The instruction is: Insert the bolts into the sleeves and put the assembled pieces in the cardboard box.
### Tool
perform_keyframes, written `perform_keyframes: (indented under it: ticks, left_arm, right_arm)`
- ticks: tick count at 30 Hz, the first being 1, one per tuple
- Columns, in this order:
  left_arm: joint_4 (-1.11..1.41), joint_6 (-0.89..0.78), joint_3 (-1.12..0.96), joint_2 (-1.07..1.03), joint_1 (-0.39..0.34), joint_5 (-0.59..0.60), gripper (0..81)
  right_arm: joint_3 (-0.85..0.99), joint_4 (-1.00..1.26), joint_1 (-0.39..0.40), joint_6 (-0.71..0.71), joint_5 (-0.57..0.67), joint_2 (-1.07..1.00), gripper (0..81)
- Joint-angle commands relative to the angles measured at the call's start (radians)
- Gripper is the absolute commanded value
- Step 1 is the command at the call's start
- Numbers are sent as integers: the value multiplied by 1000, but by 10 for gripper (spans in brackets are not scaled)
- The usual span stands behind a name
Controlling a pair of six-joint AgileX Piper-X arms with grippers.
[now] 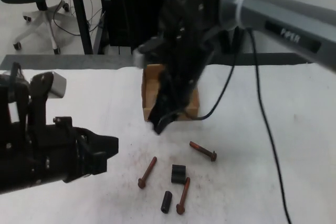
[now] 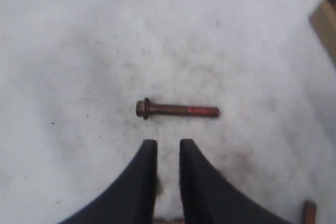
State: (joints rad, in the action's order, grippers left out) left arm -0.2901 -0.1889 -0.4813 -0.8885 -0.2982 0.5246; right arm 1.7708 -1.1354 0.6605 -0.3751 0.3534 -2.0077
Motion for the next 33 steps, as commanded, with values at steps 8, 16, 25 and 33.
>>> perform_keyframes:
  ticks: [8, 16, 25, 33]
  left_arm:
    - [-277, 220, -34, 49, 86, -475, 3]
    - [-333, 328, -34, 125, 86, -653, 3]
    - [-351, 327, -34, 131, 86, -666, 3]
    - [-358, 323, -28, 131, 86, -666, 3]
  right_arm:
    - [0, 197, 52, -332, -257, -31, 312]
    - [-22, 0, 54, -427, -122, -87, 310]
    - [-82, 31, 86, -575, -58, -87, 312]
    - [-82, 153, 86, -597, -55, -87, 312]
